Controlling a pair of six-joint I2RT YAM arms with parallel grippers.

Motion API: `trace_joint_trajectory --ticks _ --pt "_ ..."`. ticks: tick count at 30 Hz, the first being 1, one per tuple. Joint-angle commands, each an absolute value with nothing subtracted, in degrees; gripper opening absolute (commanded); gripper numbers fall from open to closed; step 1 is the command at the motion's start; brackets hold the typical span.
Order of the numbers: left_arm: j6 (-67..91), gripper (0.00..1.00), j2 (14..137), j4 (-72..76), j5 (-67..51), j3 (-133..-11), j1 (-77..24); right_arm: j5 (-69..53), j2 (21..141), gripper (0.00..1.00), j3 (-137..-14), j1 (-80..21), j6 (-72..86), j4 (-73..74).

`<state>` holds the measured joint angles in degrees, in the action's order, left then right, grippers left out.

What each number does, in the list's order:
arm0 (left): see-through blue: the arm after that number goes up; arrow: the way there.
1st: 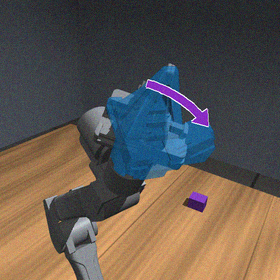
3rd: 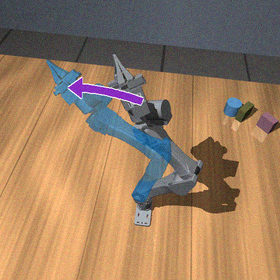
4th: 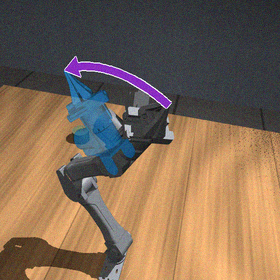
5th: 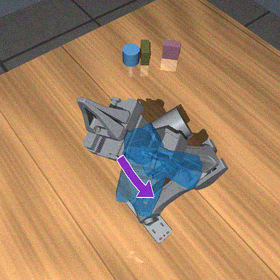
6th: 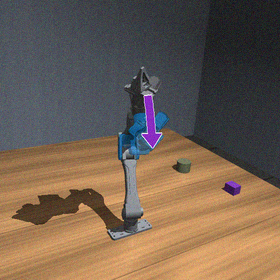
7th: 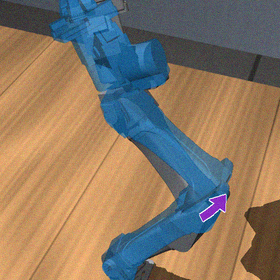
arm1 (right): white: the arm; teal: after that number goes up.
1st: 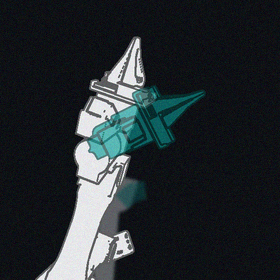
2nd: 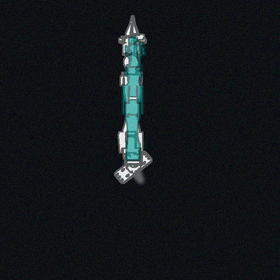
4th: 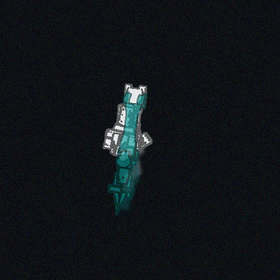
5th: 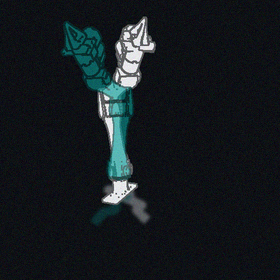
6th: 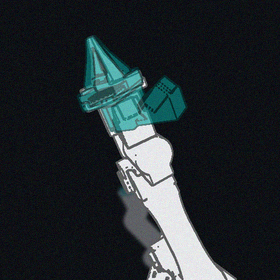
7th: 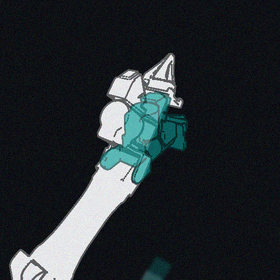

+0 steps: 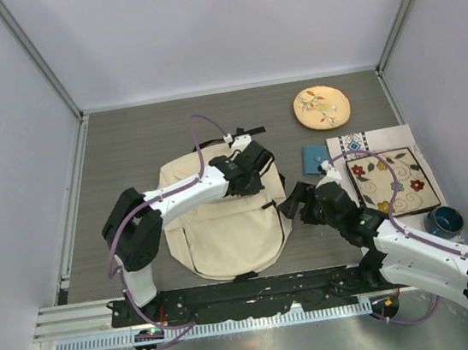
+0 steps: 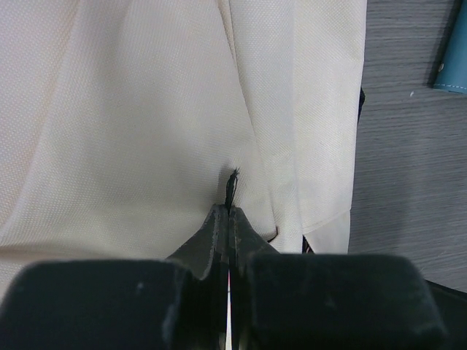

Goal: Pack the student bag
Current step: Unzip the student bag at the center of the board.

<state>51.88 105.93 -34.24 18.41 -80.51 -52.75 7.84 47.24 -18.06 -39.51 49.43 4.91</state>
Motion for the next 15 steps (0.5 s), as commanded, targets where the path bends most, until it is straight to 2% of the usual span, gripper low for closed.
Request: trace_joint_trajectory --ticks 1,5,15 --pt "51.0 0.00 105.6 -34.6 19.0 -81.7 -52.9 9.8 46.4 0.83 -19.8 -39.3 49.4 3.6" --pt "50.8 0.00 102.7 -32.9 19.9 -79.6 -53.0 11.7 46.9 0.83 -23.0 -39.0 48.9 3.3" --pt "51.9 0.00 93.3 -27.0 22.2 -71.5 -53.1 -3.0 60.2 0.60 -27.9 -36.5 51.6 -9.7"
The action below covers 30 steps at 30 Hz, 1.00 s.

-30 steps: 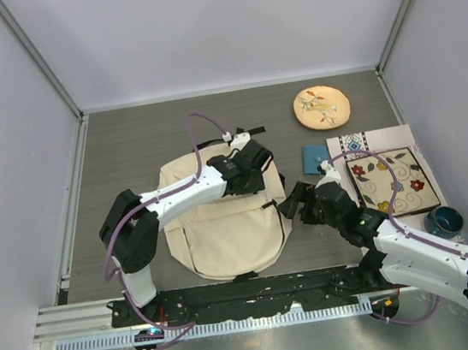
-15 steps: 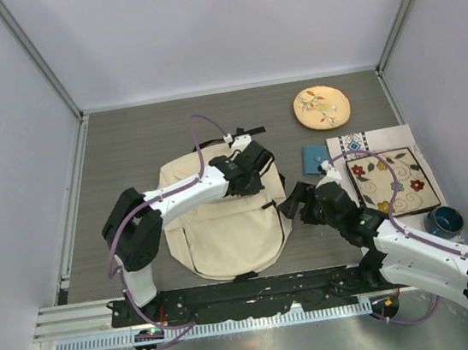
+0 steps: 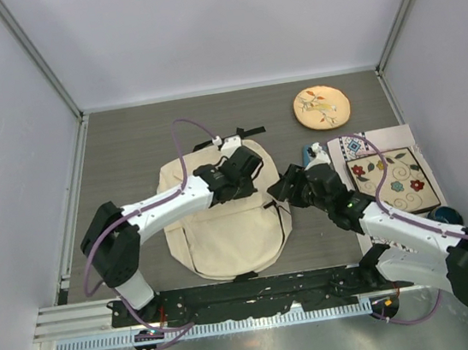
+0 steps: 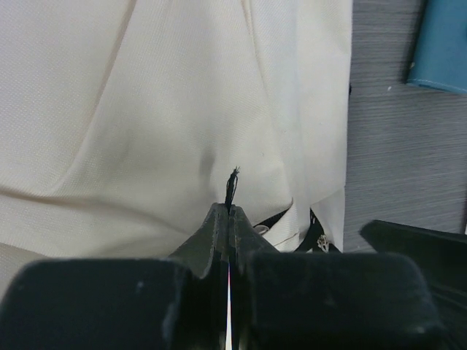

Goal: Pack the student bag
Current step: Unzip the student bag at the center of the board.

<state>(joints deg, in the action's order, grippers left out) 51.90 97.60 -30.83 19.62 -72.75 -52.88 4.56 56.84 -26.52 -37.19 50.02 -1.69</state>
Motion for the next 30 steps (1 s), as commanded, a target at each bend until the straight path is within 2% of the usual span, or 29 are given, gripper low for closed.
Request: trace_joint_trajectory --ticks 1,21,26,29,30 --pt "51.9 0.00 93.0 -26.6 22.2 -71.0 -53.1 -3.7 60.6 0.59 -27.6 -36.5 51.9 -12.0" --pt "52.4 0.00 91.0 -25.6 22.5 -69.9 -53.1 -12.7 71.7 0.49 -25.8 -33.7 53.9 -23.4" --pt "52.4 0.00 91.1 -25.7 22.4 -69.8 -53.1 -14.6 72.9 0.33 -25.0 -33.1 54.8 -26.3" --pt "52.6 0.00 91.0 -25.6 22.6 -69.5 -53.1 -15.3 73.5 0.13 -24.6 -33.0 55.2 -27.1" --pt "52.6 0.00 90.9 -25.6 22.7 -69.3 -53.1 -15.3 73.5 0.02 -24.4 -32.8 55.3 -27.1"
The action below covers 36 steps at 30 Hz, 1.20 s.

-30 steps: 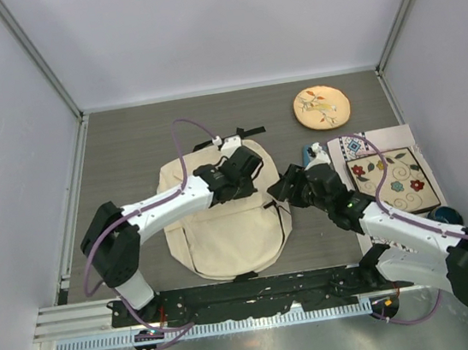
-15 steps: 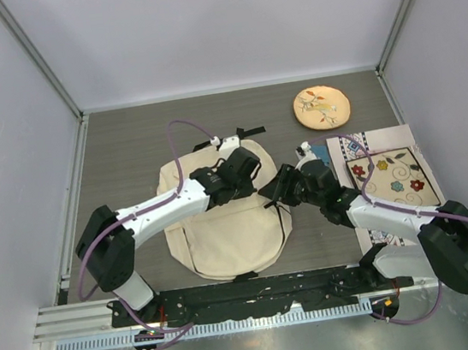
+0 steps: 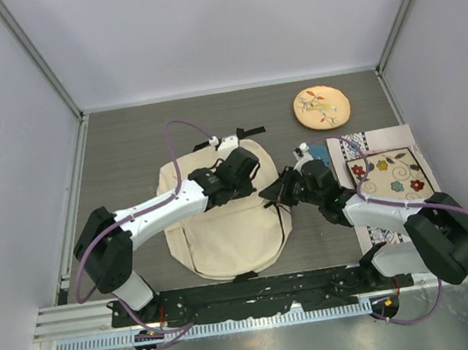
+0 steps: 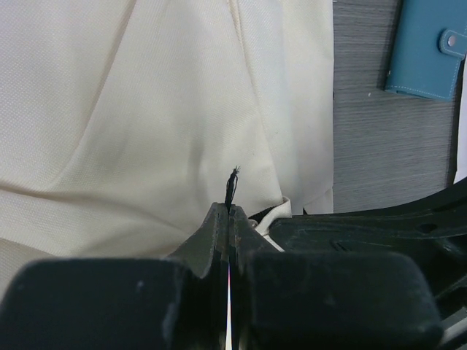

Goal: Pack the student bag
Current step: Unzip the student bag at the center of the board.

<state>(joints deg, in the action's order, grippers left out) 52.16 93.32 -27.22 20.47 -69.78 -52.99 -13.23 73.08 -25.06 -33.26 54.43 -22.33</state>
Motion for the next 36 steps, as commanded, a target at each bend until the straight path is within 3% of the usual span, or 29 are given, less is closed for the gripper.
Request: trace_joint_trajectory --ticks 1,17,28,34,36 --pt "52.6 0.00 90.6 -25.8 22.8 -69.1 -53.1 -15.1 73.2 0.01 -24.3 -32.7 55.3 -27.1" --pt "50.7 0.00 77.3 -40.3 39.9 -60.0 -49.9 -11.9 71.1 0.01 -22.2 -32.2 55.1 -24.9" --pt "51.1 0.00 60.9 -42.1 39.6 -46.9 -41.8 -12.3 71.4 0.01 -22.1 -32.2 55.5 -25.0" --pt "51.3 0.00 61.6 -43.3 38.1 -46.7 -40.2 -12.8 71.1 0.01 -22.1 -32.3 55.3 -25.4" --pt "51.4 0.03 62.5 -43.5 37.7 -46.8 -40.1 -12.7 70.4 0.05 -22.5 -32.2 55.1 -24.8"
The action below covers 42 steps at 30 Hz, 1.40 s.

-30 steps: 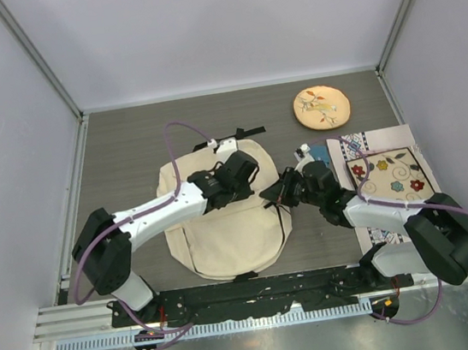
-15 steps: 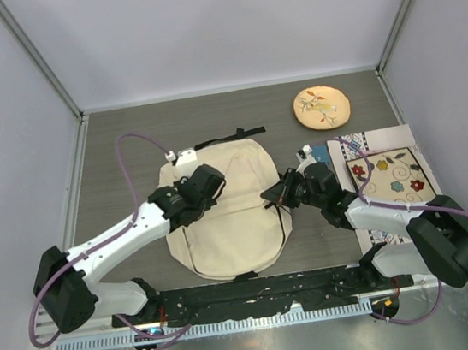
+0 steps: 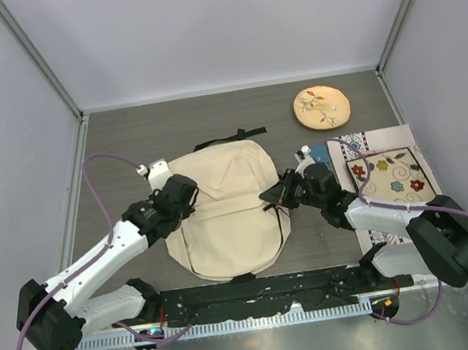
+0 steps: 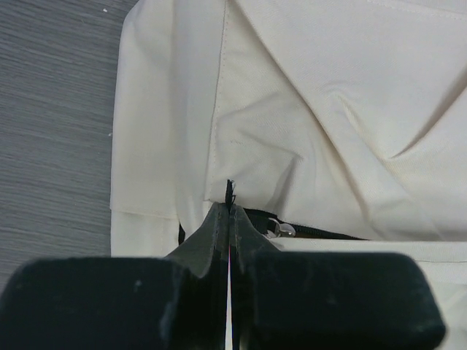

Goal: Pack the student bag
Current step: Unzip the student bag at the center of the board.

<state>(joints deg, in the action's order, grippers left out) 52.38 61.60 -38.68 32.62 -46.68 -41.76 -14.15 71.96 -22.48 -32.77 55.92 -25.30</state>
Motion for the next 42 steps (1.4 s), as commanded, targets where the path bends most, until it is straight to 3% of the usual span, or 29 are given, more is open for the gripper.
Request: trace_joint_trajectory --ticks 1,2,4,5,8,13,18,28,42 --pt "51.6 0.10 62.8 -43.5 37.4 -46.8 -40.1 -12.2 70.1 0.09 -22.8 -32.2 54.6 -23.2" --pt "51.7 0.33 63.0 -43.6 37.4 -46.8 -40.1 -11.9 69.6 0.21 -23.0 -32.2 54.1 -22.4" --pt "51.6 0.44 63.0 -43.6 36.9 -46.9 -40.1 -10.3 67.4 0.36 -23.9 -32.1 53.4 -19.0" --pt "51.6 0.54 62.9 -43.7 36.7 -47.3 -40.1 -9.5 66.4 0.50 -24.3 -32.0 52.2 -17.3" --pt "51.9 0.77 62.0 -43.7 36.4 -47.5 -40.1 -4.1 61.3 0.71 -27.3 -31.7 49.1 -9.8" --pt "52.5 0.96 58.6 -44.9 35.9 -47.4 -40.1 7.7 54.6 0.81 -31.8 -30.5 44.5 3.5" --pt "53.6 1.00 54.9 -47.7 36.2 -47.9 -40.1 14.3 54.9 0.84 -35.2 -25.6 43.0 10.4" --pt "54.9 1.00 46.3 -48.8 36.8 -45.4 -40.1 4.6 60.4 0.85 -35.9 -13.7 44.6 11.7" --pt "49.7 1.00 45.8 -43.7 28.1 -45.0 -40.1 5.6 60.0 0.85 -31.9 -8.4 47.8 6.6"
